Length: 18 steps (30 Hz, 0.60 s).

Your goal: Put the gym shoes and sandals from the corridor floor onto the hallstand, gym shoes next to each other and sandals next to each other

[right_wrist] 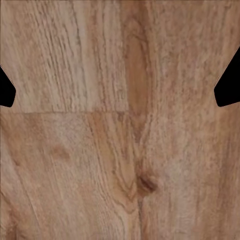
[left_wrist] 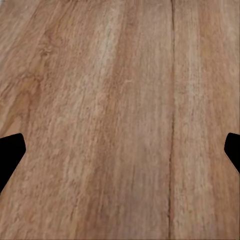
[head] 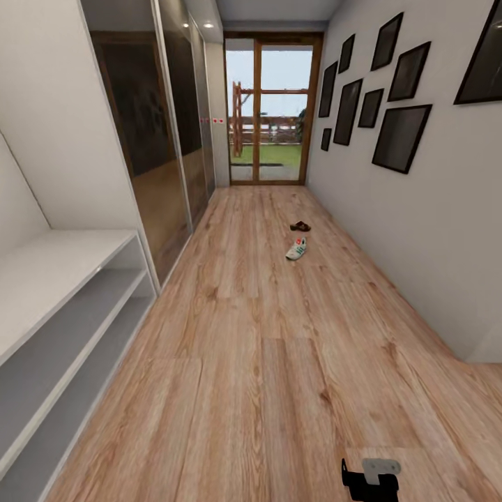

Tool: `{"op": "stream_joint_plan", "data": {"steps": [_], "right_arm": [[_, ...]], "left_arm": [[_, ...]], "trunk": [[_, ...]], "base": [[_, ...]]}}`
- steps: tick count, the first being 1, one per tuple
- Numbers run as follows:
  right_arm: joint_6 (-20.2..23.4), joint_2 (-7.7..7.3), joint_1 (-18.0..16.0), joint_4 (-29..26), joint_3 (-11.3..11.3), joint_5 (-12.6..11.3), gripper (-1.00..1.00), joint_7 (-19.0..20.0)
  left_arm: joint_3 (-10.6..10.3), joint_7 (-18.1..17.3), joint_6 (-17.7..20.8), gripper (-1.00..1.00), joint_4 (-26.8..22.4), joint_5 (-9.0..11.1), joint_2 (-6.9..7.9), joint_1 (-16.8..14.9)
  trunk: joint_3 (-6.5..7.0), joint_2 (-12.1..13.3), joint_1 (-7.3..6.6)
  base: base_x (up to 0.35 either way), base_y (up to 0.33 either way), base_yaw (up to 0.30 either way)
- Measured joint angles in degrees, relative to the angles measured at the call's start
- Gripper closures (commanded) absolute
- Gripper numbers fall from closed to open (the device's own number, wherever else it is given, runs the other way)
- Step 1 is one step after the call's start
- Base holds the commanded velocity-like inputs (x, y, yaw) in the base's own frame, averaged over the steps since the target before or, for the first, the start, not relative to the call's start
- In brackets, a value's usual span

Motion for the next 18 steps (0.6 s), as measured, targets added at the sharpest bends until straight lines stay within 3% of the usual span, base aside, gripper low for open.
{"op": "stream_joint_plan", "data": {"steps": [18], "right_arm": [[0.0, -0.01, 0.0, 0.0, 0.0, 0.1, -1.00, 0.0]], "left_arm": [[0.0, 0.0, 0.1, -1.00, 0.0, 0.0, 0.00, 0.0]], "trunk": [[0.00, 0.0, 0.00]], "base": [[0.334, 0.000, 0.000]]}}
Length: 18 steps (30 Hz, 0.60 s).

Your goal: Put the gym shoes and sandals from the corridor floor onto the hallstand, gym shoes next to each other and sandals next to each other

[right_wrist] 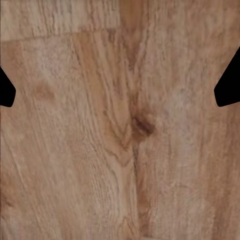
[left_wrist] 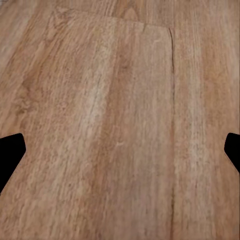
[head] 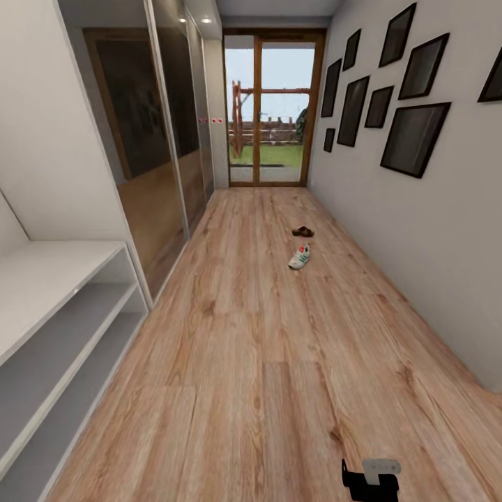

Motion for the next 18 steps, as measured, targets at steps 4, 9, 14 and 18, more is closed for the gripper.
{"op": "stream_joint_plan", "data": {"steps": [4, 9, 14, 18], "right_arm": [[0.0, 0.00, 0.0, 0.0, 0.0, 0.0, -1.00, 0.0], [0.0, 0.03, 0.0, 0.0, 0.0, 0.0, -1.00, 0.0], [0.0, 0.05, 0.0, 0.0, 0.0, 0.0, -1.00, 0.0], [0.0, 0.08, 0.0, 0.0, 0.0, 0.0, -1.00, 0.0]], "left_arm": [[0.0, 0.0, 0.0, -1.00, 0.0, 0.0, 0.00, 0.0], [0.0, 0.0, 0.0, -1.00, 0.0, 0.0, -0.01, 0.0], [0.0, 0.0, 0.0, -1.00, 0.0, 0.0, -0.01, 0.0], [0.0, 0.0, 0.0, -1.00, 0.0, 0.0, 0.00, 0.0]], "trunk": [[0.00, 0.0, 0.00], [0.00, 0.0, 0.00], [0.00, 0.0, 0.00], [0.00, 0.0, 0.00]], "base": [[0.335, 0.000, 0.000], [0.335, 0.000, 0.000], [0.335, 0.000, 0.000], [0.336, 0.000, 0.000]]}}
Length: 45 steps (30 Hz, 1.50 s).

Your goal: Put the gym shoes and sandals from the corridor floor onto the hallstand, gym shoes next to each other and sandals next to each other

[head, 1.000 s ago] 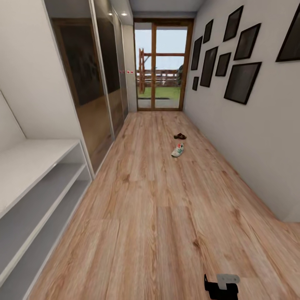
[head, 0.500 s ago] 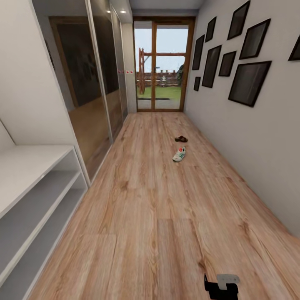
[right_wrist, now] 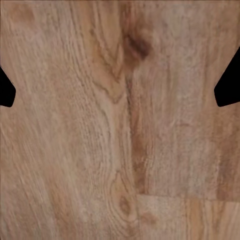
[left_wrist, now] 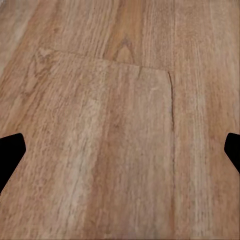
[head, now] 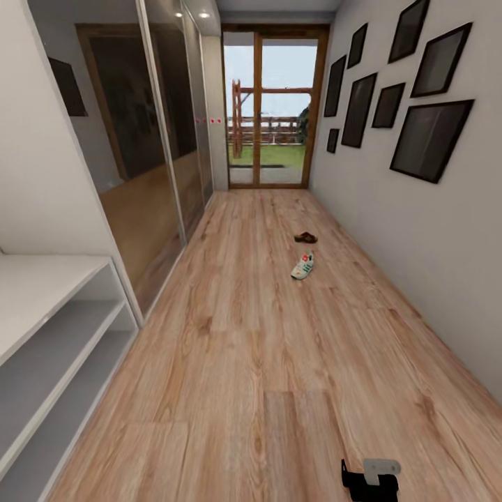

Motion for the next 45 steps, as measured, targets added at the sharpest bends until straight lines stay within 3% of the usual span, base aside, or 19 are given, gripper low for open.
{"op": "stream_joint_plan", "data": {"steps": [37, 45], "right_arm": [[0.0, 0.09, 0.0, 0.0, 0.0, 0.0, -1.00, -0.1], [0.0, 0.17, 0.0, 0.0, 0.0, -0.1, -1.00, -0.1]], "left_arm": [[0.0, 0.0, 0.0, -1.00, 0.0, 0.0, 0.00, 0.0], [0.0, 0.0, 0.0, -1.00, 0.0, 0.0, 0.00, 0.0]], "trunk": [[0.00, 0.0, 0.00], [0.00, 0.0, 0.00]], "base": [[0.335, 0.000, 0.000], [0.335, 0.000, 0.132]]}}
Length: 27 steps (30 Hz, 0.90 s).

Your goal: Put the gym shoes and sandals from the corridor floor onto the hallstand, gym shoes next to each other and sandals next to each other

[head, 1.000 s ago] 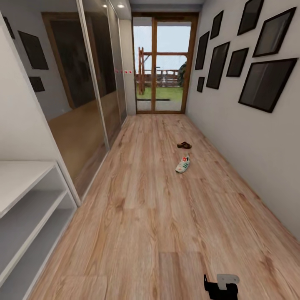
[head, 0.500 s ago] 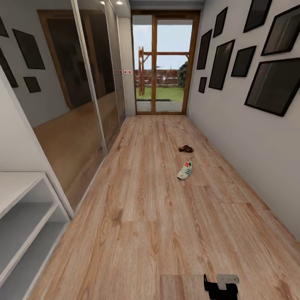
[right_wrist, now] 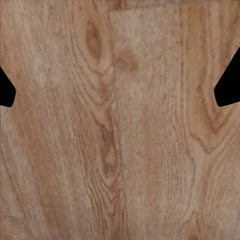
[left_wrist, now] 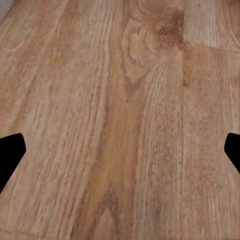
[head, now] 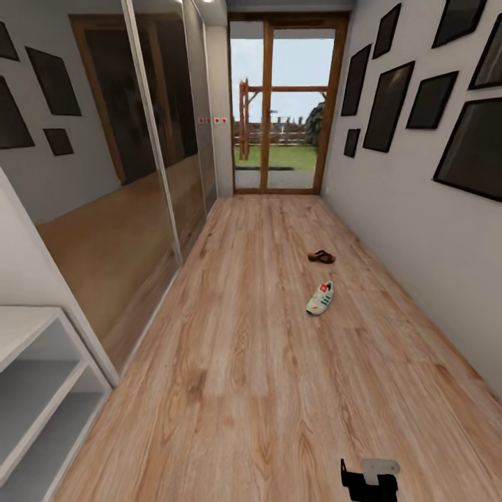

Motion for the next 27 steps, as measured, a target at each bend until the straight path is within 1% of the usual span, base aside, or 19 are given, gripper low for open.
{"op": "stream_joint_plan", "data": {"steps": [4, 11, 20, 27], "right_arm": [[0.0, 0.00, 0.0, 0.0, 0.0, 0.0, -1.00, 0.0], [0.0, 0.01, 0.0, 0.0, 0.0, 0.0, -1.00, 0.0], [0.0, 0.01, 0.0, 0.0, 0.0, 0.0, -1.00, 0.0], [0.0, 0.01, 0.0, 0.0, 0.0, 0.0, -1.00, 0.0]], "left_arm": [[0.0, 0.0, 0.0, -1.00, 0.0, 0.0, 0.00, 0.0], [0.0, 0.0, -0.1, -1.00, 0.0, 0.0, 0.00, 0.0], [0.0, 0.0, -0.1, -1.00, 0.0, 0.0, 0.00, 0.0], [0.0, 0.0, 0.0, -1.00, 0.0, -0.2, -0.10, 0.0]], "trunk": [[0.00, 0.0, 0.00], [0.00, 0.0, 0.00], [0.00, 0.0, 0.00], [0.00, 0.0, 0.00]], "base": [[0.335, 0.000, 0.084], [0.335, 0.007, 0.013], [0.333, 0.109, 0.001], [0.334, 0.034, 0.000]]}}
